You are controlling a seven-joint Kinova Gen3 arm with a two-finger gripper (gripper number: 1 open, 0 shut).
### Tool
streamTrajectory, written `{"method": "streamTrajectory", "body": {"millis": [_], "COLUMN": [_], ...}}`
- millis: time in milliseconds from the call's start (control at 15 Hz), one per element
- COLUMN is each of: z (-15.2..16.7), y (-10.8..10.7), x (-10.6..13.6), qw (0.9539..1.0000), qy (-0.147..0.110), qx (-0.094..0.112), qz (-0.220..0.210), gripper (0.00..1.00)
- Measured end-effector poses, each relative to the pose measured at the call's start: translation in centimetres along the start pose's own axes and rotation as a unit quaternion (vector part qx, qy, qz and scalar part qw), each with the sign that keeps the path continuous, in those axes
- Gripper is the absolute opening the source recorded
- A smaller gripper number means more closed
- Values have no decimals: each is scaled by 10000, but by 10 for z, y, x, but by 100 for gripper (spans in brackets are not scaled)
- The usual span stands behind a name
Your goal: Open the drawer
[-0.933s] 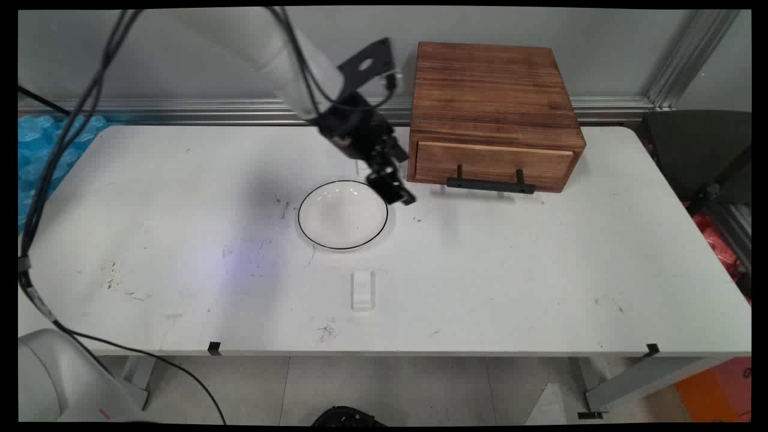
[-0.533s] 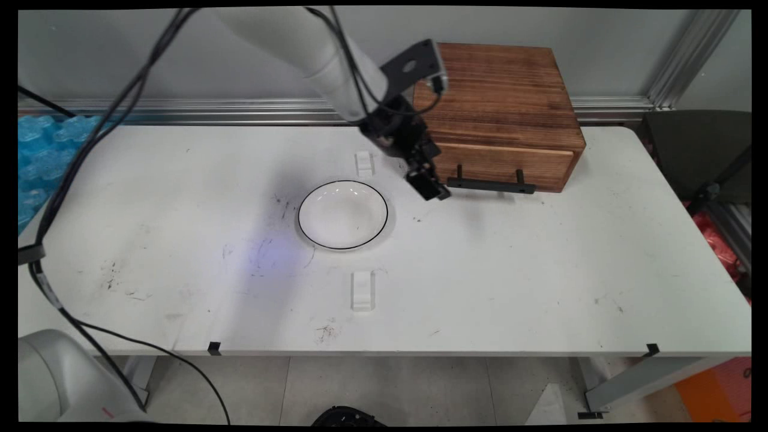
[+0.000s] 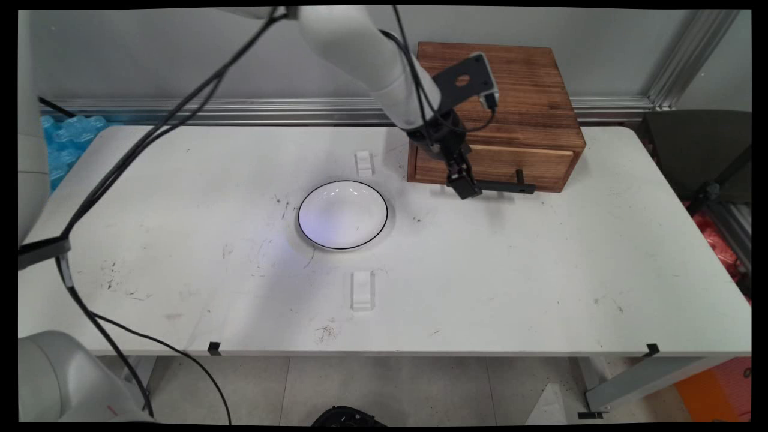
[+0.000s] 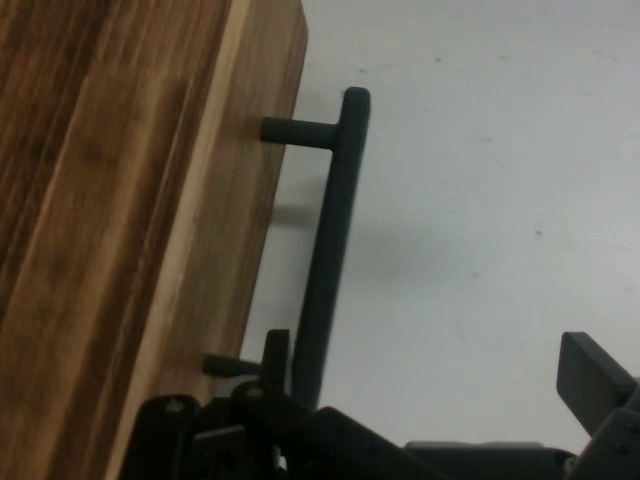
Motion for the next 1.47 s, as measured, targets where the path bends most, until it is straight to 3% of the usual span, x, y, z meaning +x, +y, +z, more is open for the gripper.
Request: {"method": "streamTrajectory", "body": {"millis": [533,933,1467], "z": [62,104,134], "y": [-3,-2,5], "x": [19,21,21], "qw": [9992,9977,9959], "qy": [-297,-485,-657], "qx": [122,60,-93], "qz": [256,472,617], "gripper": [100,100,100]}}
